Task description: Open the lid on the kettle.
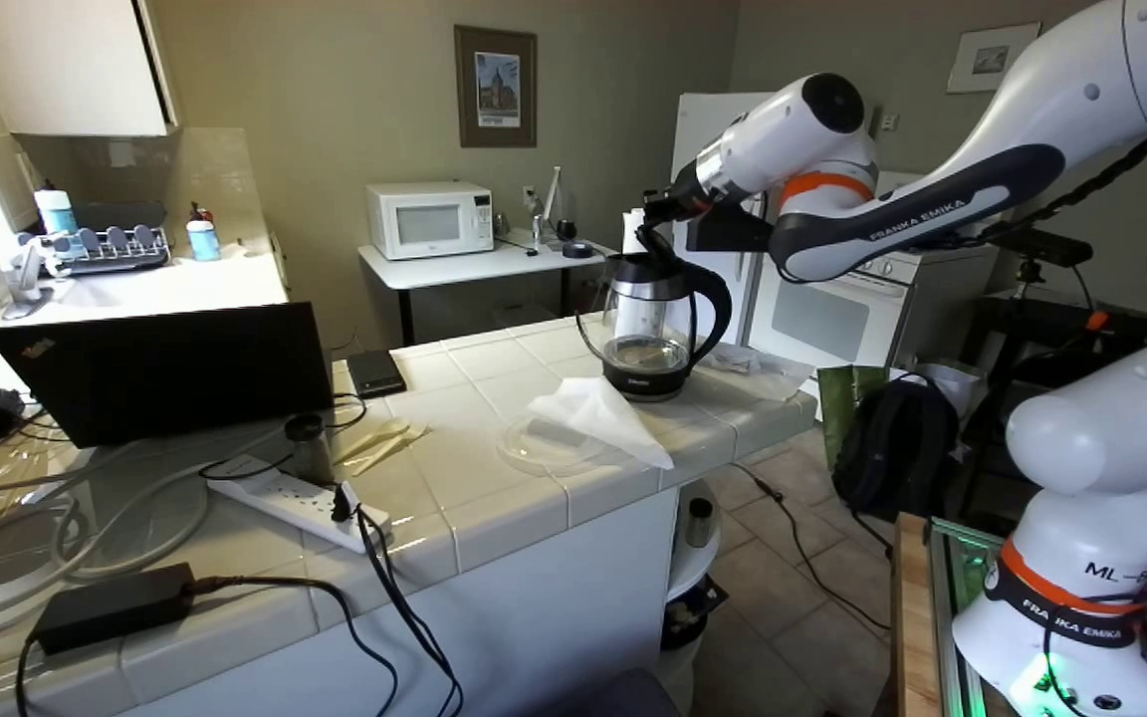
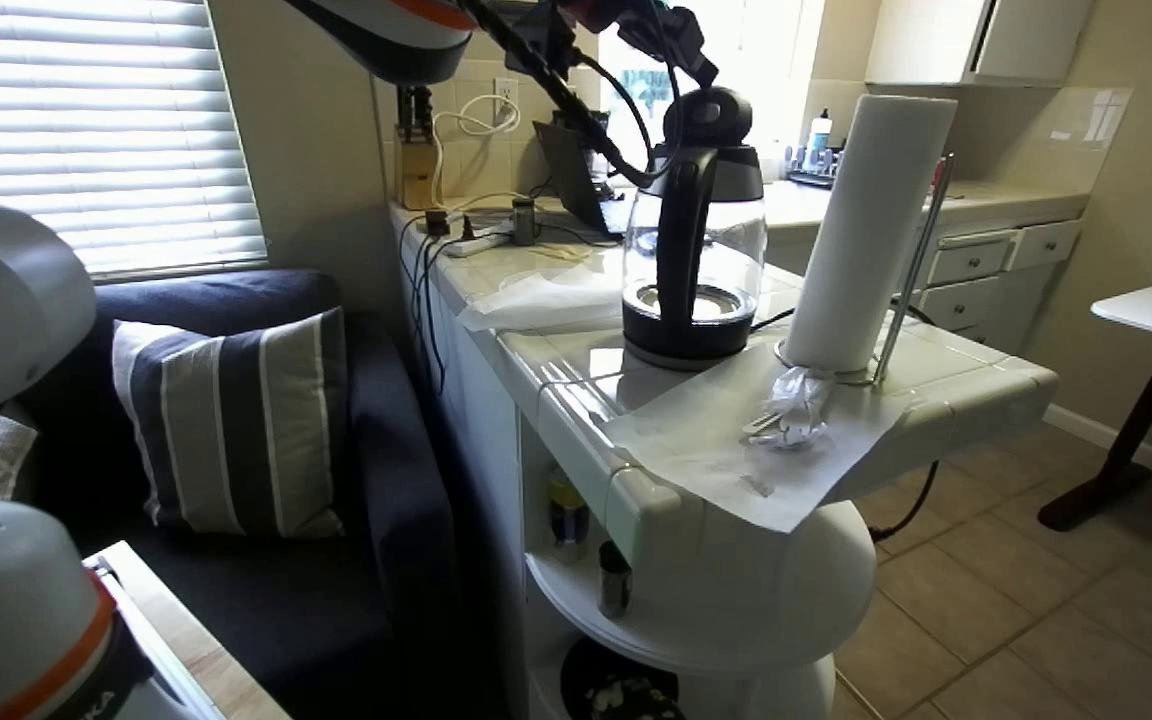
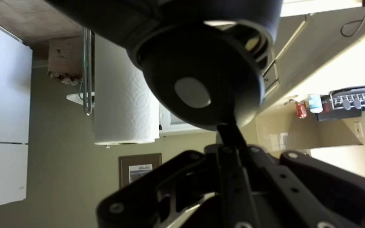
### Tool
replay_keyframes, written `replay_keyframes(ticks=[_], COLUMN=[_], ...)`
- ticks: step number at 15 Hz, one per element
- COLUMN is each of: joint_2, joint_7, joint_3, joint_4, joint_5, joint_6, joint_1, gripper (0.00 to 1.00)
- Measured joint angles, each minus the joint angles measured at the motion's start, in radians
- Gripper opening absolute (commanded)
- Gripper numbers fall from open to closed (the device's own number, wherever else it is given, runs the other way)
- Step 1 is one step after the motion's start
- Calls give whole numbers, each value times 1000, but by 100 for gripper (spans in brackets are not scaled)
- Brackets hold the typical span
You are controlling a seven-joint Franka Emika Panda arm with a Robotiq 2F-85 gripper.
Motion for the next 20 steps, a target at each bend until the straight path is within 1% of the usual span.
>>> replay_keyframes(ticks=[2, 4, 5, 7, 9, 12, 13, 14, 15, 16, 18, 19, 20], joint_2=[-45, -95, -118, -153, -174, -178, -177, -176, -175, -174, -175, -175, -177], joint_7=[0, -2, -12, -61, -137, -236, -265, -291, -319, -344, -392, -413, -432], joint_3=[-30, -69, -95, -156, -205, -260, -275, -286, -296, -304, -323, -334, -344], joint_4=[-26, -63, -83, -119, -147, -173, -180, -184, -186, -187, -188, -188, -188], joint_5=[0, 5, 12, 44, 105, 181, 206, 229, 256, 281, 327, 346, 361], joint_6=[36, 19, -24, -148, -260, -357, -385, -415, -451, -487, -545, -566, -581], joint_1=[25, 78, 123, 248, 372, 533, 580, 620, 659, 693, 753, 776, 794], gripper=[0, 0, 0, 0, 0, 0, 26, 27, 32, 40, 54, 63, 69])
